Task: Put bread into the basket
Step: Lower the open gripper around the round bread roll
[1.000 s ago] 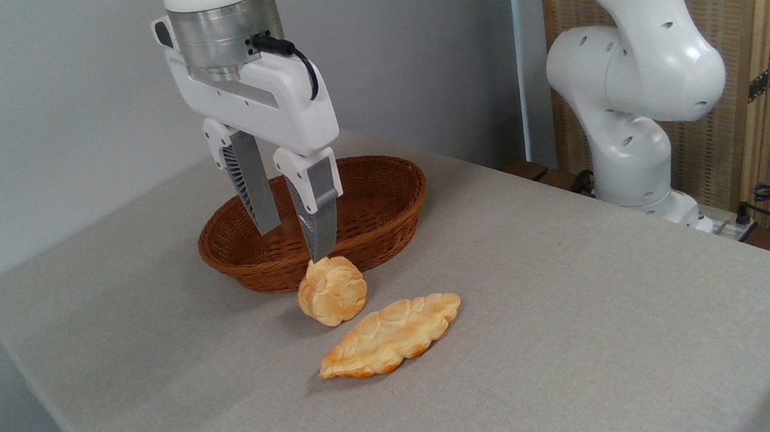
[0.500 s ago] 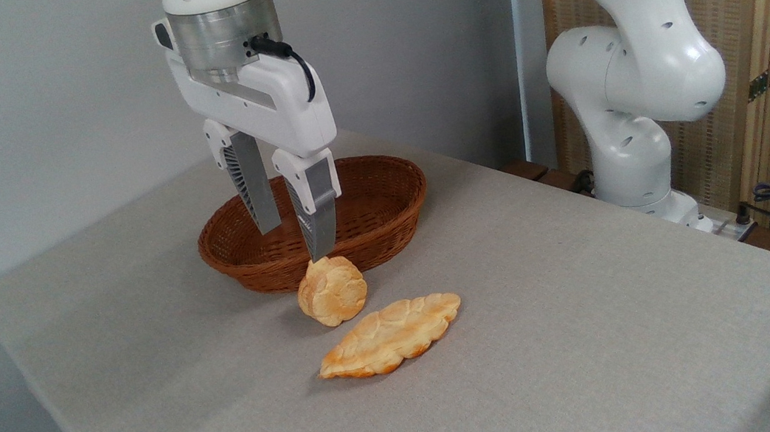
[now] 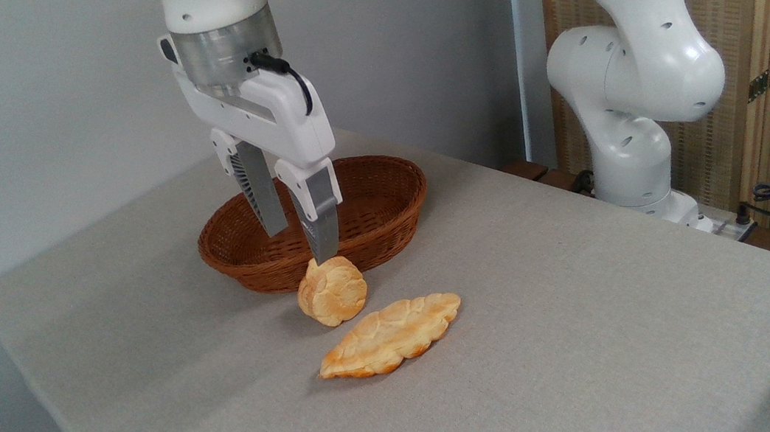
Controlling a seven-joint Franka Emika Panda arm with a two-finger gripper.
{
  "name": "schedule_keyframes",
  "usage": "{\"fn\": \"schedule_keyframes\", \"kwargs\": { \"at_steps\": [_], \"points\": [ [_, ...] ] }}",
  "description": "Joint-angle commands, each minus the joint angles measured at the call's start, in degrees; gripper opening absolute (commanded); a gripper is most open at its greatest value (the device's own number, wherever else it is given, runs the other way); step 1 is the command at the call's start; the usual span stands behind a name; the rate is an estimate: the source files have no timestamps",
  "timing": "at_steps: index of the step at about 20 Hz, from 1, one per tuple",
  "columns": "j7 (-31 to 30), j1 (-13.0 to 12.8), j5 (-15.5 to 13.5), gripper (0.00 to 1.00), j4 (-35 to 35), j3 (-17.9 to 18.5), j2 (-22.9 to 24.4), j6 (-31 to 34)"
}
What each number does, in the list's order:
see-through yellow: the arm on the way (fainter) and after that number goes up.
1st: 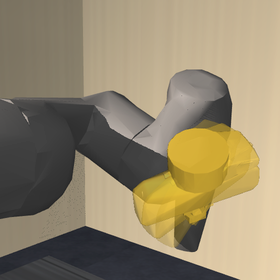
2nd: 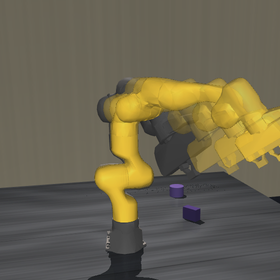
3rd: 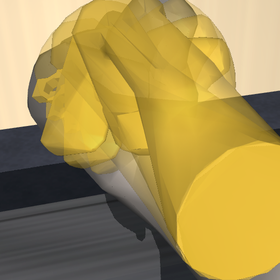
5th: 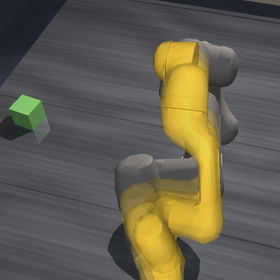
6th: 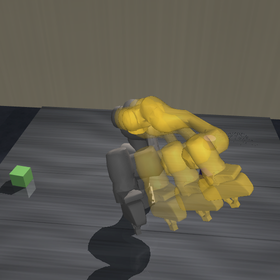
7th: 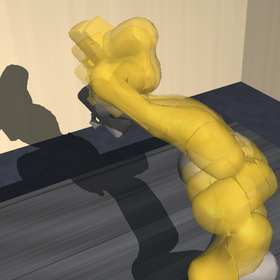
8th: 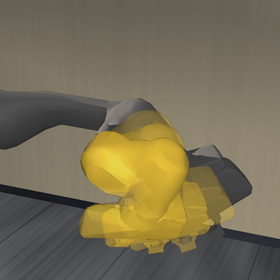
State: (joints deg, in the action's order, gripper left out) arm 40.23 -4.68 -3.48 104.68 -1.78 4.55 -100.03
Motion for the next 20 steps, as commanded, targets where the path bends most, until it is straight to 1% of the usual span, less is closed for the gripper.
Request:
{"fn": "schedule_keyframes", "kwargs": {
  "at_steps": [1,4,5,9,16,20],
  "points": [
    [1.60,-1.03,-3.54,1.00,2.36,0.46,0.46,0.54],
    [2.04,-2.26,-4.17,1.00,4.21,0.46,0.37,0.36],
    [2.05,-3.66,-4.51,1.00,5.08,0.46,0.29,-0.16],
    [2.05,-5.86,-4.52,1.00,7.72,0.46,-0.15,-3.14],
    [2.22,-6.22,-4.08,1.00,8.52,0.55,-0.77,-3.94],
    [2.22,-6.13,-2.24,0.96,8.52,0.64,-2.52,-5.08]
  ]
}}
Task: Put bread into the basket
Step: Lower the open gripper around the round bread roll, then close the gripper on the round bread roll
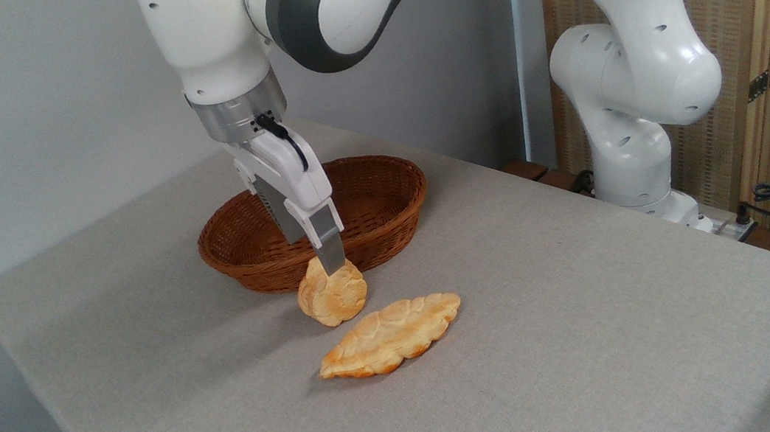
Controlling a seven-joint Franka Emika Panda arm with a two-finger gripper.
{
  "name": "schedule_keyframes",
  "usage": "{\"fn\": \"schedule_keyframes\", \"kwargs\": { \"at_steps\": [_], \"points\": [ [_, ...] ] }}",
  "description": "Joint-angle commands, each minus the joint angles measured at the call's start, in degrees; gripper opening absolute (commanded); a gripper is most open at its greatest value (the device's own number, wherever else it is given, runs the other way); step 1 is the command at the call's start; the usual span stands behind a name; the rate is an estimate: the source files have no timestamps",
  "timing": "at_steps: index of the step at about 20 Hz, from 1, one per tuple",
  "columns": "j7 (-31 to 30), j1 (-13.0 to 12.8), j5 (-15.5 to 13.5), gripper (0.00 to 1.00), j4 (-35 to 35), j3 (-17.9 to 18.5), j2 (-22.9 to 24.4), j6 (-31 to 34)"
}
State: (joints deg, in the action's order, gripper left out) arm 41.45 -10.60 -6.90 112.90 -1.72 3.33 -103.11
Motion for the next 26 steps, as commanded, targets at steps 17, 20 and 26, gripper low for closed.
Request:
{"fn": "schedule_keyframes", "kwargs": {
  "at_steps": [17,20,26],
  "points": [
    [1.44,-0.03,1.36,0.72,0.66,0.76,-3.94,-2.01],
    [1.44,-0.03,1.36,0.59,1.10,0.76,-3.94,-2.01],
    [1.44,-0.03,1.36,0.38,1.18,0.84,-3.85,-2.10]
  ]
}}
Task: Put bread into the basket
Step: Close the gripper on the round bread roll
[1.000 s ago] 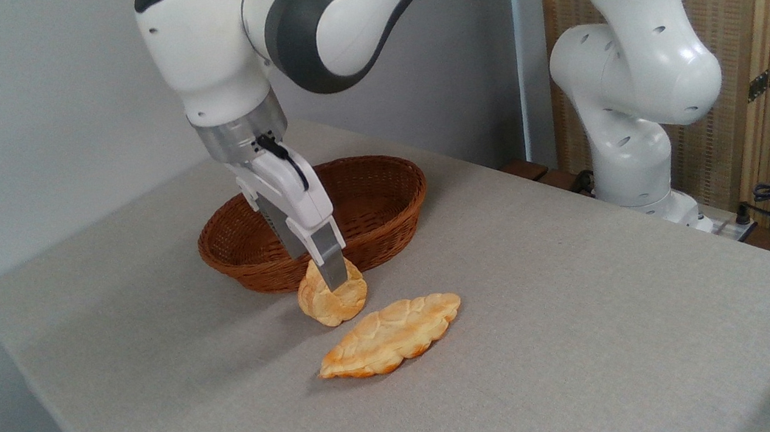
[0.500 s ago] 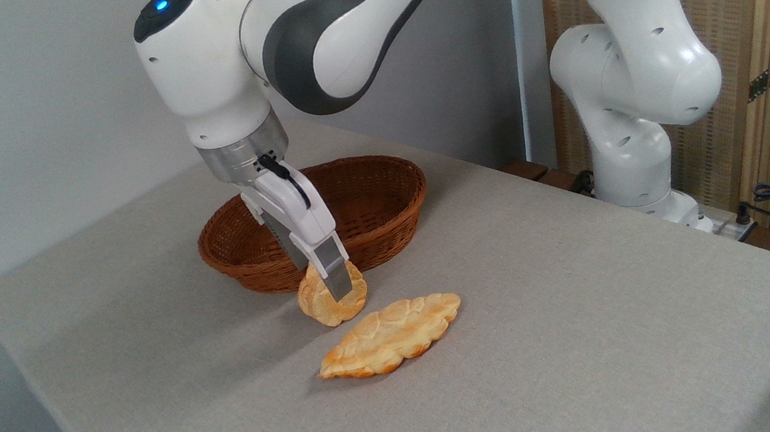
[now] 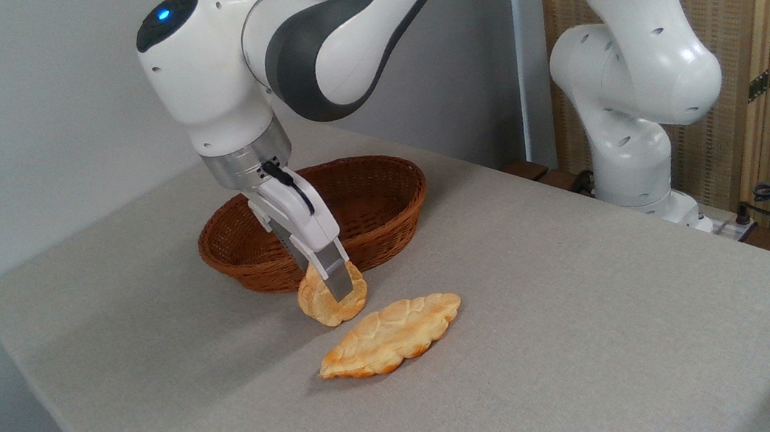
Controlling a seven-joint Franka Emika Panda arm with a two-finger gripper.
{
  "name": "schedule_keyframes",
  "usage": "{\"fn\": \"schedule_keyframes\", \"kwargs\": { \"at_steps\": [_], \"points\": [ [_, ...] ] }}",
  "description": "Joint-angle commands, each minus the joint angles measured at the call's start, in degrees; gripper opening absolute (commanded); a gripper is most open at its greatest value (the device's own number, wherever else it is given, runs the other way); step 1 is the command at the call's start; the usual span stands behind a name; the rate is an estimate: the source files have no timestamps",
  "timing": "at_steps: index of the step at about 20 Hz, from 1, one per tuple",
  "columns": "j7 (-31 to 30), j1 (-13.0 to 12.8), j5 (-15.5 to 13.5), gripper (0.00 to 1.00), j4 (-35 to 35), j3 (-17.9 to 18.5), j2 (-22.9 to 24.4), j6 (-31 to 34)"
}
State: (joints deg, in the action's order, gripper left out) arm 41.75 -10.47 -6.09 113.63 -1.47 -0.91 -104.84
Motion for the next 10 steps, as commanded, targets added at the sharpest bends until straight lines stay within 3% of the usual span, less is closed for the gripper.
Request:
{"fn": "schedule_keyframes", "kwargs": {
  "at_steps": [1,8,10],
  "points": [
    [1.14,-0.17,0.55,0.38,0.46,0.59,0.38,-0.37],
    [1.14,-0.17,1.70,0.38,0.46,0.59,0.56,-0.37],
    [1.14,-0.17,1.70,0.28,0.46,0.59,0.56,-0.37]
  ]
}}
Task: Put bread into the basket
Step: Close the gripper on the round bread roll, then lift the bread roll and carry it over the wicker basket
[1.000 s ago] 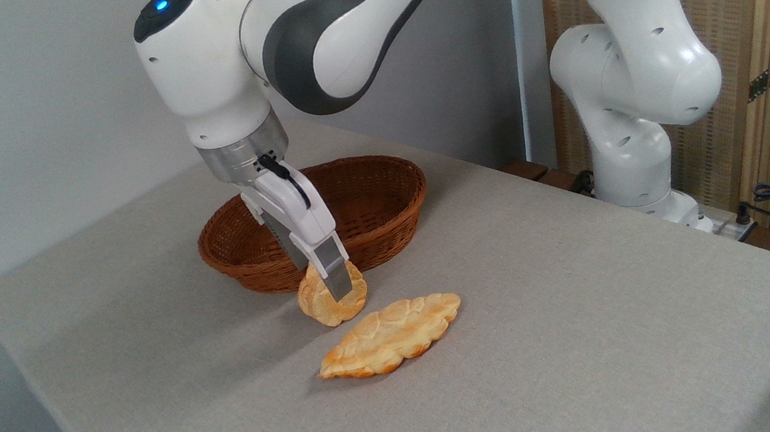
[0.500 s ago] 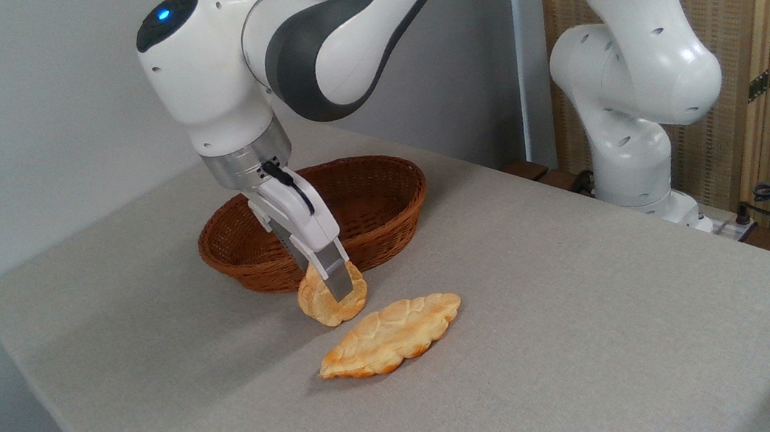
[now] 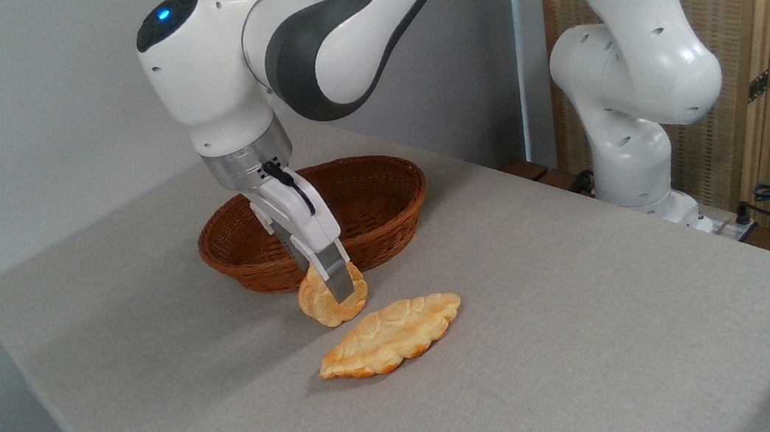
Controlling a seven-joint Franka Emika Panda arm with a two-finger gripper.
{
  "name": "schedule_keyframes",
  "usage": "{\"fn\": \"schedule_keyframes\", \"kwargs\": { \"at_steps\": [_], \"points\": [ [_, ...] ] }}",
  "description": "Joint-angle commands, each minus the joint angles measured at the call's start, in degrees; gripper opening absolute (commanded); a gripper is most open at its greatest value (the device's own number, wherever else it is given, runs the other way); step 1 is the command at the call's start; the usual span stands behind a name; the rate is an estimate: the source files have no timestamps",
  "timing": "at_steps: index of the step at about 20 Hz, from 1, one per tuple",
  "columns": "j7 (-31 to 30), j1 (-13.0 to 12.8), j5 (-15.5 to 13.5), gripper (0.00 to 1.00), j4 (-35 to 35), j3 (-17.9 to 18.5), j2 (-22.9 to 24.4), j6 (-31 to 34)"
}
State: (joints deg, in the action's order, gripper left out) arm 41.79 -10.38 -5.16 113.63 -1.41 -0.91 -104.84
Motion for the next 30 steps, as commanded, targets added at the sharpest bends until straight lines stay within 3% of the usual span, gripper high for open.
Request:
{"fn": "schedule_keyframes", "kwargs": {
  "at_steps": [1,23,30],
  "points": [
    [1.10,-0.26,0.77,0.25,0.46,0.53,0.64,-0.37],
    [0.92,-0.26,0.68,0.24,-0.16,0.45,1.35,0.16],
    [0.31,-0.25,-0.02,0.24,-2.35,0.18,4.77,0.69]
  ]
}}
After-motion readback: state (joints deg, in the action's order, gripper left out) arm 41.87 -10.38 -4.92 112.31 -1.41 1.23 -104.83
